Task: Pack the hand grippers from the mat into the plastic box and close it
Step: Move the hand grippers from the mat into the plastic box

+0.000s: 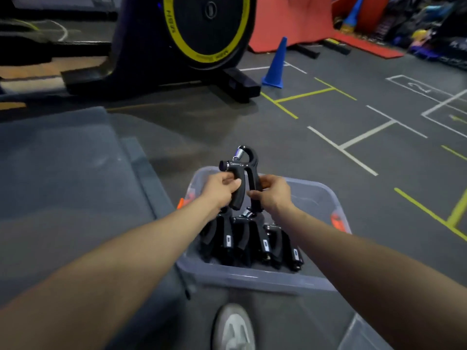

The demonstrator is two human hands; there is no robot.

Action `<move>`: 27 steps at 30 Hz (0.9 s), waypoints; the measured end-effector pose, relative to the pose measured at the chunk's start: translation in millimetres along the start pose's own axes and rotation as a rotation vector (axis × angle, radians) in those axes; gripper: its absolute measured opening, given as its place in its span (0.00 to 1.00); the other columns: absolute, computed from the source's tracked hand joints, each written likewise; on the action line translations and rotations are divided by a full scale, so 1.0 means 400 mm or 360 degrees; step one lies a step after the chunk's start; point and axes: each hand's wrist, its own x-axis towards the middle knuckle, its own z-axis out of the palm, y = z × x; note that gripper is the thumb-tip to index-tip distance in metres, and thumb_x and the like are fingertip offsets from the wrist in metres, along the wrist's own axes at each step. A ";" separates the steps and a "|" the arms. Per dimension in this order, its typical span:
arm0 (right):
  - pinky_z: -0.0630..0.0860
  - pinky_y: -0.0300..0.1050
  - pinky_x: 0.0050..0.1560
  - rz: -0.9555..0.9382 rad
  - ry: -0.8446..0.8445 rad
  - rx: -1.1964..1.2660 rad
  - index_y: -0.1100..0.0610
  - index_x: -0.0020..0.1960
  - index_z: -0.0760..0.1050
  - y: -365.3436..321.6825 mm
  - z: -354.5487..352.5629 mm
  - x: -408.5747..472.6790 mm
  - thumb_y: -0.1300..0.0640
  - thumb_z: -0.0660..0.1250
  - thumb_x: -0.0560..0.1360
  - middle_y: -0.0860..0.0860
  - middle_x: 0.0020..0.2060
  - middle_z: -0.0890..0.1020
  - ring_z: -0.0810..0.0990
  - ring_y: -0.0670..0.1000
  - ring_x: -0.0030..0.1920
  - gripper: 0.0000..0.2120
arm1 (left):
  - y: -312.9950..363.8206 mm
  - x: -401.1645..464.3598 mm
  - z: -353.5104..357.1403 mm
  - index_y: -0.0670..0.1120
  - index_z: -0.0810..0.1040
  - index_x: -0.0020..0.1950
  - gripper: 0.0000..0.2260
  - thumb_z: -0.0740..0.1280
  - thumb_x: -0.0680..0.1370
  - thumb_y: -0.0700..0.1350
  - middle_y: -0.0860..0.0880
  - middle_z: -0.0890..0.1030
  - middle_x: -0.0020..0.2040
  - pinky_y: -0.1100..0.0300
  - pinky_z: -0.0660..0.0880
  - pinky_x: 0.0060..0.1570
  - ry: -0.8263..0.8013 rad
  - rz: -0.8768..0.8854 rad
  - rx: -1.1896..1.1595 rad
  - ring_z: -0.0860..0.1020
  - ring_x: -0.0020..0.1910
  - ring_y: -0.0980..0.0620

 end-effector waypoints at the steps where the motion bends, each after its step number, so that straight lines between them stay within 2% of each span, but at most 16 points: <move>1: 0.78 0.45 0.38 0.0051 0.0039 -0.0010 0.61 0.50 0.79 0.028 -0.029 0.007 0.68 0.72 0.69 0.51 0.36 0.80 0.79 0.52 0.35 0.11 | -0.013 -0.002 0.032 0.35 0.70 0.66 0.17 0.63 0.78 0.36 0.39 0.76 0.63 0.56 0.69 0.64 -0.0064 0.0012 0.0093 0.75 0.59 0.46; 3: 0.79 0.46 0.44 0.0163 0.0116 -0.0051 0.62 0.51 0.79 0.087 -0.083 0.020 0.67 0.73 0.68 0.52 0.40 0.81 0.80 0.53 0.41 0.12 | -0.045 -0.006 0.085 0.38 0.70 0.67 0.19 0.65 0.77 0.37 0.42 0.75 0.65 0.61 0.68 0.62 -0.0207 0.0058 0.0328 0.74 0.60 0.50; 6: 0.80 0.50 0.48 0.0328 0.0216 -0.0151 0.61 0.48 0.80 0.170 -0.145 0.034 0.66 0.74 0.66 0.55 0.41 0.83 0.83 0.55 0.42 0.11 | -0.098 -0.001 0.146 0.42 0.67 0.70 0.23 0.68 0.76 0.41 0.46 0.71 0.70 0.60 0.65 0.66 -0.0352 0.0119 0.0752 0.71 0.68 0.50; 8: 0.81 0.54 0.42 0.0456 0.0228 -0.0190 0.59 0.43 0.79 0.223 -0.172 0.040 0.66 0.74 0.64 0.57 0.37 0.84 0.83 0.58 0.38 0.09 | -0.131 0.007 0.174 0.44 0.66 0.72 0.27 0.69 0.75 0.44 0.47 0.68 0.71 0.58 0.64 0.68 -0.0385 0.0172 0.1054 0.69 0.69 0.49; 10: 0.77 0.46 0.30 0.0586 0.0210 -0.0211 0.57 0.38 0.78 0.270 -0.189 0.041 0.67 0.73 0.66 0.55 0.31 0.81 0.79 0.55 0.32 0.08 | -0.167 0.020 0.199 0.45 0.64 0.73 0.30 0.71 0.74 0.48 0.48 0.65 0.72 0.57 0.63 0.70 -0.0428 0.0201 0.1359 0.67 0.70 0.48; 12: 0.72 0.40 0.28 0.0682 0.0204 -0.0235 0.57 0.40 0.78 0.316 -0.192 0.047 0.66 0.73 0.65 0.53 0.31 0.80 0.78 0.54 0.33 0.08 | -0.200 0.034 0.216 0.46 0.60 0.75 0.35 0.71 0.72 0.50 0.48 0.62 0.74 0.55 0.60 0.73 -0.0475 0.0219 0.1634 0.62 0.73 0.48; 13: 0.74 0.42 0.30 0.0725 0.0210 -0.0263 0.56 0.40 0.78 0.334 -0.190 0.050 0.66 0.74 0.64 0.54 0.33 0.81 0.80 0.54 0.35 0.08 | -0.214 0.041 0.220 0.46 0.58 0.75 0.37 0.72 0.72 0.51 0.48 0.59 0.76 0.54 0.58 0.74 -0.0496 0.0226 0.1755 0.59 0.75 0.48; 16: 0.82 0.50 0.47 0.0809 0.0187 -0.0309 0.57 0.41 0.79 0.375 -0.169 0.067 0.65 0.76 0.63 0.57 0.41 0.84 0.84 0.56 0.44 0.10 | -0.252 0.066 0.221 0.46 0.52 0.77 0.42 0.72 0.71 0.53 0.48 0.51 0.78 0.54 0.51 0.76 -0.0581 0.0214 0.2044 0.51 0.78 0.48; 18: 0.81 0.49 0.50 0.0837 0.0171 -0.0321 0.59 0.45 0.80 0.394 -0.157 0.077 0.66 0.75 0.64 0.57 0.43 0.83 0.84 0.56 0.47 0.11 | -0.276 0.079 0.217 0.45 0.50 0.77 0.44 0.72 0.71 0.54 0.48 0.48 0.79 0.53 0.51 0.77 -0.0643 0.0165 0.2153 0.48 0.78 0.49; 22: 0.80 0.47 0.51 0.0841 0.0151 -0.0355 0.61 0.47 0.81 0.428 -0.134 0.084 0.66 0.72 0.65 0.59 0.47 0.84 0.84 0.55 0.49 0.11 | -0.298 0.094 0.207 0.45 0.46 0.77 0.46 0.72 0.70 0.55 0.49 0.45 0.79 0.50 0.51 0.76 -0.0699 0.0045 0.2138 0.46 0.78 0.50; 27: 0.74 0.39 0.47 0.0810 0.0166 -0.0313 0.63 0.51 0.80 0.443 -0.135 0.078 0.67 0.72 0.67 0.59 0.50 0.84 0.83 0.53 0.51 0.13 | -0.290 0.089 0.213 0.46 0.46 0.78 0.46 0.72 0.70 0.54 0.50 0.43 0.79 0.49 0.50 0.76 -0.0710 0.0023 0.2118 0.45 0.78 0.51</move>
